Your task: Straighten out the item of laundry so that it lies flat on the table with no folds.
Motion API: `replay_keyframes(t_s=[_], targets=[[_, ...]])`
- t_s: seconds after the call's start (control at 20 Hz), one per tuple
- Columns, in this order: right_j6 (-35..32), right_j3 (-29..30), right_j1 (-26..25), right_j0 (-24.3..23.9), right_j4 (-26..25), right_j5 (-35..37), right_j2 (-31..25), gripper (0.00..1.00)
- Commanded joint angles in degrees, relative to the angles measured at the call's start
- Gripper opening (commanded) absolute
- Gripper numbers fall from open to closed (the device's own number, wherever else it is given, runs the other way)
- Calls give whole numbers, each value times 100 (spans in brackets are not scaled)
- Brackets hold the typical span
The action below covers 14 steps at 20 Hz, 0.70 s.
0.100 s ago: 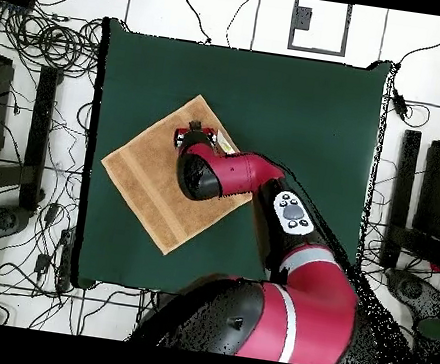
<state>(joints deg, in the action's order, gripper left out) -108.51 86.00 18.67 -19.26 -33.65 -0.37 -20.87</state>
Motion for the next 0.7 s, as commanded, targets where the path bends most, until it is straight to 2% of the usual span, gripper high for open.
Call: replay_keyframes(t_s=[0.05, 0.25, 0.5, 0.7], targets=[[-214, -168, -177, 313, -60, 468, 24, 0], [-162, -107, 25, 533, 53, 1000, 220, 0], [-108, 305, 599, 575, 140, 1399, 233, 0], [-4, 390, 874, 611, 253, 1991, 250, 0]])
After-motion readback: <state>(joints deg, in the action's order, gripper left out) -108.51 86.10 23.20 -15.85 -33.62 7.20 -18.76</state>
